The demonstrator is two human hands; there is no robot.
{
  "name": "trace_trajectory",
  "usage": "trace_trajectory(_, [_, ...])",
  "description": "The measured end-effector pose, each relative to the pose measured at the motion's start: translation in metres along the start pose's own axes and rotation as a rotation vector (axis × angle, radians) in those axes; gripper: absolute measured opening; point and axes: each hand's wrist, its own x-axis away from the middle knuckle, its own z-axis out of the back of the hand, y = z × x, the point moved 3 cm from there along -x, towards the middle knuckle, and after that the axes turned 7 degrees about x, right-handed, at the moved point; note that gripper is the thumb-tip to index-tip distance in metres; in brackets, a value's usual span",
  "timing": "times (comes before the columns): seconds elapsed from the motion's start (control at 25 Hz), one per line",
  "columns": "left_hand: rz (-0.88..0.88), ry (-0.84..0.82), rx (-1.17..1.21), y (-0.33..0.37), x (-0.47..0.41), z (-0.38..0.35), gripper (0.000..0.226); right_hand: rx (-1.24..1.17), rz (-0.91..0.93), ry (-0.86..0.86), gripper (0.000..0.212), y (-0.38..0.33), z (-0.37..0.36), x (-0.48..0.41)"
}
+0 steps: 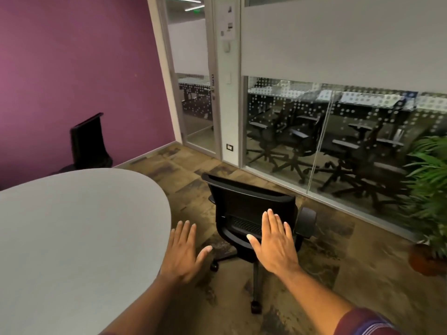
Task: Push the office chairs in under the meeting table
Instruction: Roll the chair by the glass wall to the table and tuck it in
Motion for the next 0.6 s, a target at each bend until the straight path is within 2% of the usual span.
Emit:
trace_trajectory(0.2, [-0.155,-0.016,-0.121,0.065,-0.083,-0.003,0.103,0.03,-0.057,0.011,0.096,0.043,0.007,-0.045])
trace_trajectory(0.4, [-0.241,-0.024,-0.147,0.096,-0.176,0.002,0.109,0.056,-0.084,0.037,0.095,0.061,0.01,-0.1])
trace_trajectory(0.52, [-0.249,-0.034,-0.114,0.096,-0.231,0.004,0.108,0.0,-0.118,0.007,0.094,0.063,0.002,-0.135])
trace_trajectory(0.6, [-0.211,-0.068,-0.082,0.088,-0.271,0.005,0.1,-0.07,-0.205,-0.03,0.094,0.06,-0.01,-0.16])
